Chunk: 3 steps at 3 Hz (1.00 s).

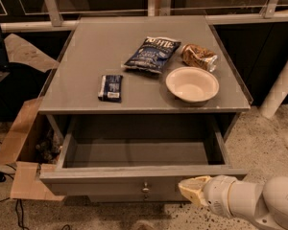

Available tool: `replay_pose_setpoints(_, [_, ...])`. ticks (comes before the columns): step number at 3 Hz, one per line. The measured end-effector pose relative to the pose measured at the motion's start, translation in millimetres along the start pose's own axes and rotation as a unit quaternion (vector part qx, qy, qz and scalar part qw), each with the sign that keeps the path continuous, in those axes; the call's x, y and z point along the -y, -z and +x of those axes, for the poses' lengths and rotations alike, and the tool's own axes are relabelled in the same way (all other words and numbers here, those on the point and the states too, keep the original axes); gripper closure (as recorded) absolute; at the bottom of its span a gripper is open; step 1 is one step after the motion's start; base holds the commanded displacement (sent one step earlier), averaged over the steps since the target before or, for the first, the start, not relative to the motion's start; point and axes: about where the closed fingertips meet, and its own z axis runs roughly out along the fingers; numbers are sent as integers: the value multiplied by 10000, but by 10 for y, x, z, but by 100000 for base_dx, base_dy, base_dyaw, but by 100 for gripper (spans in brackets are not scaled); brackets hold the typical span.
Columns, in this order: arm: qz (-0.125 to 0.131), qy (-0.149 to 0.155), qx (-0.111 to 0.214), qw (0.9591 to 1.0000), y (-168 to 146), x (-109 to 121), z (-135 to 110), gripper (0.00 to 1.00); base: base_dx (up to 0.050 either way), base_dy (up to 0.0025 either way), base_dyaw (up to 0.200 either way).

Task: Close top drawer

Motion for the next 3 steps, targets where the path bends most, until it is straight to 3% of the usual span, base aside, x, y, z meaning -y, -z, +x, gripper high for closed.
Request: replay_pose_setpoints(3, [-11, 111, -77, 9999, -229, 199, -162, 100, 0, 0, 0])
